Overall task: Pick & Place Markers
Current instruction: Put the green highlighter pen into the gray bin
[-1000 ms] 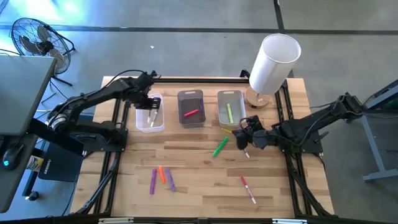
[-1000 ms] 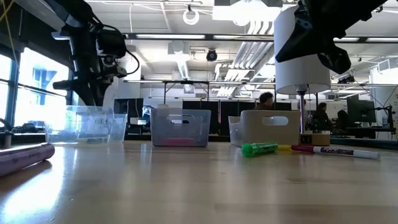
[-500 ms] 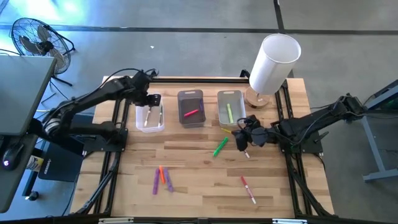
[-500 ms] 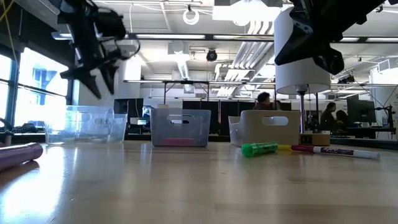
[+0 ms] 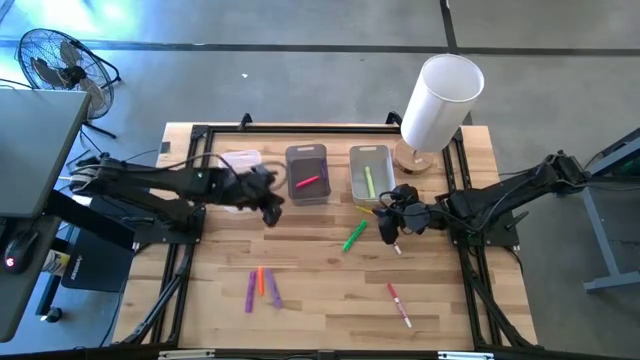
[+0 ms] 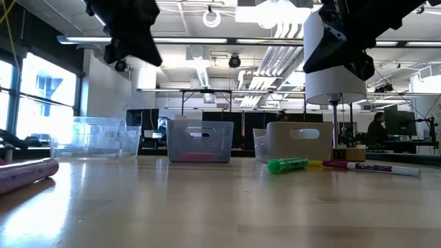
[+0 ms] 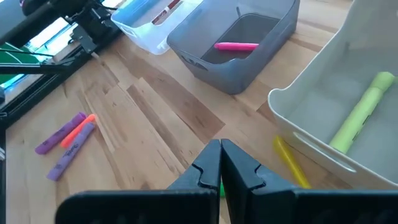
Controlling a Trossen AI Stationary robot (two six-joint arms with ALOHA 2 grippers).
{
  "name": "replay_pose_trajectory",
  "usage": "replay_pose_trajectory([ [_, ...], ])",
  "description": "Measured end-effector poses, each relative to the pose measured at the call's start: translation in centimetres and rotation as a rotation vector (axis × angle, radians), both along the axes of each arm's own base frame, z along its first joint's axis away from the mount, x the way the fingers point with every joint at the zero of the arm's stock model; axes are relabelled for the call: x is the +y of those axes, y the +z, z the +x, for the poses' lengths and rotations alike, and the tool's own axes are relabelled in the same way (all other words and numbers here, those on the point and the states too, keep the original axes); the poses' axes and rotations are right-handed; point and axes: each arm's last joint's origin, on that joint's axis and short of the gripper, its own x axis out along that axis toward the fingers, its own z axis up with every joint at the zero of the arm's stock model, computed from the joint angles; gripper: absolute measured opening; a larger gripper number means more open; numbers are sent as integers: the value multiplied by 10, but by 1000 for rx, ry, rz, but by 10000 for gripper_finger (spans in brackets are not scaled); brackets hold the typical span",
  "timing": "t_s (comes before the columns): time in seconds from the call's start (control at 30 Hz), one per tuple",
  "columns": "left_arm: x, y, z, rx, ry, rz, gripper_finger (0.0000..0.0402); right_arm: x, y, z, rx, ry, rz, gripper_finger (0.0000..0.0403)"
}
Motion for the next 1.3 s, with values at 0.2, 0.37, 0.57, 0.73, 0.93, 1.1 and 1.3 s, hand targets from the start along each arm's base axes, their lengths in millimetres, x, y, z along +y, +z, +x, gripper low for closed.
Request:
replay_pose_trajectory([
  [0.2, -20, -12, 10, 62, -180, 19, 3, 1, 2, 2, -33, -7, 42, 0],
  [0.37, -25, -20, -7, 107, -259, 13, 1, 8, 17, 14, -91, 36, 73, 0],
  [0.57, -19, -20, -49, 29, -277, 16, 1, 23, 43, 54, 79, 48, -19, 0],
  [0.73, -15, -13, -79, -66, -293, 14, 0, 37, 52, 89, 335, 239, -118, 1],
  [0.93, -13, -8, -99, -105, -332, 4, 0, 47, 44, 117, 582, 447, -219, 6],
  [1.1, -14, -8, -101, -106, -390, -6, 0, 49, 28, 129, 711, 573, -257, 35],
  [1.3, -14, -8, -101, -104, -395, -2, 0, 43, 8, 135, 822, 746, -222, 95],
])
